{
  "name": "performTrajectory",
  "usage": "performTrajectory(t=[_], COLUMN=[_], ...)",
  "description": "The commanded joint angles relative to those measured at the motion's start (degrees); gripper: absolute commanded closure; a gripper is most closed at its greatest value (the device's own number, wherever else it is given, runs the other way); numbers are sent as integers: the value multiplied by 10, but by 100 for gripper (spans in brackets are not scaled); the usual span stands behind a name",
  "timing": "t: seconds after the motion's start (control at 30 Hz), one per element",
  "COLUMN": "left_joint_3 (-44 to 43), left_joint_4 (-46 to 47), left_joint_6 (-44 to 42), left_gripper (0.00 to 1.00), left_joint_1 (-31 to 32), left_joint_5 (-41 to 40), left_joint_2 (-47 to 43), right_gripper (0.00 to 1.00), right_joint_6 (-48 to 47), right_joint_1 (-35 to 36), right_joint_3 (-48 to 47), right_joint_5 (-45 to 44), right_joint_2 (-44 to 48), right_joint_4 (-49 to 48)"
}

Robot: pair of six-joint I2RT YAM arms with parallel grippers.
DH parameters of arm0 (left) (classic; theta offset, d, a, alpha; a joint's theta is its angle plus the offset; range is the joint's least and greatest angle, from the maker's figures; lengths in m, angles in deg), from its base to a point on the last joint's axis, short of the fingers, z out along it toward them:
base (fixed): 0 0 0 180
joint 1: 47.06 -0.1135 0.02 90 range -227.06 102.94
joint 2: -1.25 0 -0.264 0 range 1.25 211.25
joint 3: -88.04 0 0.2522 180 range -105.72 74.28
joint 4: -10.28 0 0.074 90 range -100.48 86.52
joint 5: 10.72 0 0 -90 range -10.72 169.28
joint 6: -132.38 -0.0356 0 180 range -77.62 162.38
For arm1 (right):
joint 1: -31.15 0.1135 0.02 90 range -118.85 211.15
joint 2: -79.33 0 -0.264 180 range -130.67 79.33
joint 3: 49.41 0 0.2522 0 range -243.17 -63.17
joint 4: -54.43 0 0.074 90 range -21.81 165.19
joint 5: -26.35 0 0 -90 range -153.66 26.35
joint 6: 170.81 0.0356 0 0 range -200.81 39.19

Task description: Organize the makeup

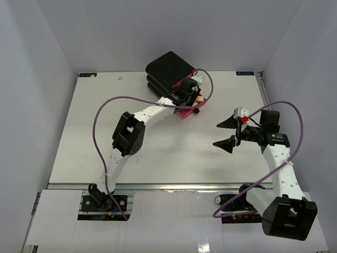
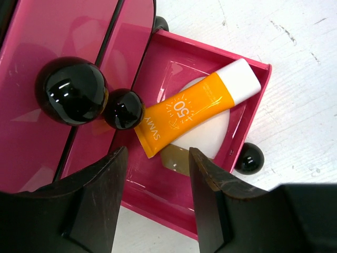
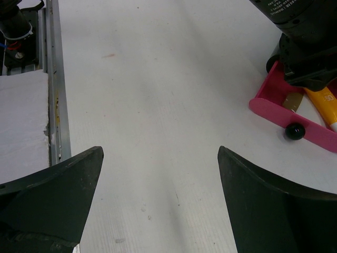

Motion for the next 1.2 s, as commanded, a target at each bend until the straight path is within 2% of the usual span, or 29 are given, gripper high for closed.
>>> performTrajectory(t=[0.0,0.2,0.5,0.57,0.67,0.77,0.87,1.0,1.17], left_joint_3=[15,56,60,63,99,155,266,433,609], left_joint_4=[8,8,3,-1,-9,-11,-9,-1,0], left_joint_6=[18,47,77,81,84,88,94,94,84], left_gripper=[42,57,69,72,72,71,68,63,50], left_joint_1=[-2,-2,-2,-2,-2,-4,-9,-18,-25], left_joint_5=[33,102,215,221,221,210,197,155,80], left_joint_2=[-78,-128,-127,-131,-184,-255,-371,-524,-693], right_gripper=[4,4,4,6,10,14,16,17,18], right_joint_6=[0,5,17,46,167,217,216,173,111], right_joint_1=[-6,-10,-13,-13,-13,0,55,136,186], right_joint_3=[4,5,9,13,7,-34,-130,-226,-352], right_joint_5=[21,22,15,-7,-80,-156,-261,-371,-447], right_joint_2=[-2,-3,-6,-11,-42,-78,-149,-249,-390], right_joint_4=[-9,-15,-28,-59,-160,-227,-226,-212,-173])
